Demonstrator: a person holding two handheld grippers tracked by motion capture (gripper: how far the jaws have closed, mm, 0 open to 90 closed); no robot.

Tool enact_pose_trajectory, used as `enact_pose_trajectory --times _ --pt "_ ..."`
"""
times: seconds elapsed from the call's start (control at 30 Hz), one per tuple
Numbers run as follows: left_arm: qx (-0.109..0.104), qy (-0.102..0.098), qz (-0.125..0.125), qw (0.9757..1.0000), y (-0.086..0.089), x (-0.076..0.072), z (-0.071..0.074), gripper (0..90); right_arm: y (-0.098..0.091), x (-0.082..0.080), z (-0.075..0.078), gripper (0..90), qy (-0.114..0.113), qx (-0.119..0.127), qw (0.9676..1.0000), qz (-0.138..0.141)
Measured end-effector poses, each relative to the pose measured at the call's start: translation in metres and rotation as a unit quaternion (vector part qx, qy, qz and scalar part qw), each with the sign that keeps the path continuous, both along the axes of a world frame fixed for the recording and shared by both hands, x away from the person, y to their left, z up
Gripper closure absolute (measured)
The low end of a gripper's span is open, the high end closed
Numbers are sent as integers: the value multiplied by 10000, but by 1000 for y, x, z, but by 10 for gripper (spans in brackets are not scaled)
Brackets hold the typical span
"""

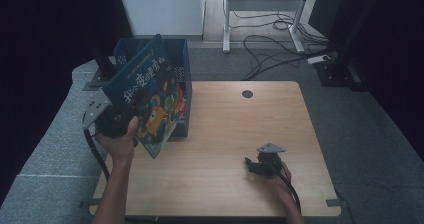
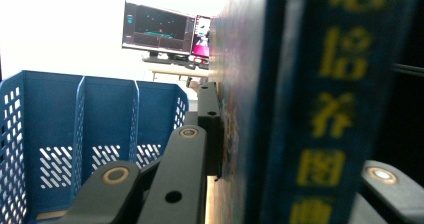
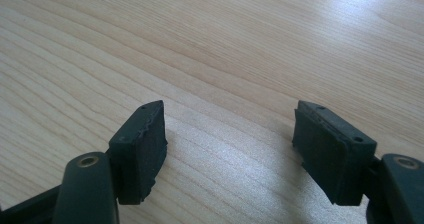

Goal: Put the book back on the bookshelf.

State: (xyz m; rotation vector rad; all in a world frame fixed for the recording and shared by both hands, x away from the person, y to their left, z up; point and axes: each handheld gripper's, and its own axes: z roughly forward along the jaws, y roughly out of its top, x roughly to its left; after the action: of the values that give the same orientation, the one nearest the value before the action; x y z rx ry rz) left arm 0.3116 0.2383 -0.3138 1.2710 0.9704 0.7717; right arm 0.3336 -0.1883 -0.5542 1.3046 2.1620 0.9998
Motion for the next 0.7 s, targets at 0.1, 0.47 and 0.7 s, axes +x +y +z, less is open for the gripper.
enact_pose_trajectory --times 0.1,0.47,0.7 --pt "59 -5 52 10000 -2 3 1 823 0 0 0 284 1 -2 10000 -4" --pt "73 -8 135 9999 -10 17 3 823 0 0 0 281 1 -6 10000 -9" --pt "168 -31 254 9995 -17 28 4 824 0 0 0 281 1 -2 10000 -10"
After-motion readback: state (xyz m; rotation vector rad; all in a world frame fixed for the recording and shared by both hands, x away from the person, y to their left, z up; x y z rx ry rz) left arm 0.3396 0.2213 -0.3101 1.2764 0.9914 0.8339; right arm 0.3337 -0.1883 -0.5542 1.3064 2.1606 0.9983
